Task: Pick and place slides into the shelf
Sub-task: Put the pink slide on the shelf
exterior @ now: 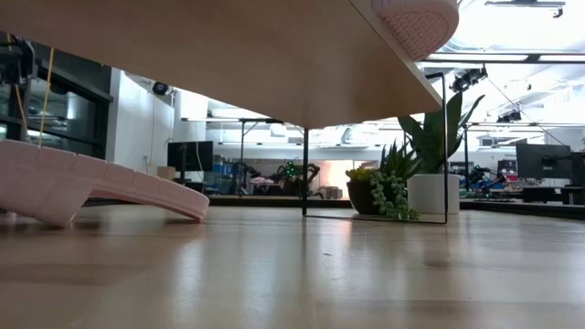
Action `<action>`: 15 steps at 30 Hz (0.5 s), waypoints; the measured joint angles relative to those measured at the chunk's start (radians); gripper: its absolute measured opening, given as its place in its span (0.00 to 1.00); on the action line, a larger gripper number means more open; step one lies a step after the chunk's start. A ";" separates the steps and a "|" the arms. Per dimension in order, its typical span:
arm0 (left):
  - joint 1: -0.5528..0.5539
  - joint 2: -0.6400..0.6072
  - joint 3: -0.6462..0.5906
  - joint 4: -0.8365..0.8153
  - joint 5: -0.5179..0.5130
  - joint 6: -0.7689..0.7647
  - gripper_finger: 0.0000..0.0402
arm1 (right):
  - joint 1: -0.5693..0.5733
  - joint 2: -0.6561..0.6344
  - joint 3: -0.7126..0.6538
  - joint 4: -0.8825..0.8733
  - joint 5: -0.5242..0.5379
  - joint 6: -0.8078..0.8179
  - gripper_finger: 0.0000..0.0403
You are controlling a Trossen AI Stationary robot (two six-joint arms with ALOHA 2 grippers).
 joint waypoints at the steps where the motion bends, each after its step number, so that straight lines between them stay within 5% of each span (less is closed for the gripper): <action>1: 0.000 0.000 0.000 -0.007 0.027 0.014 0.00 | 0.000 0.000 0.000 0.013 0.017 0.020 0.29; 7: 0.000 0.067 0.000 -0.102 0.179 0.097 0.00 | 0.000 0.000 0.000 0.062 0.120 0.096 0.29; 15: 0.000 0.337 0.000 -0.132 0.217 0.253 0.00 | 0.000 0.000 0.000 0.060 0.171 0.147 0.29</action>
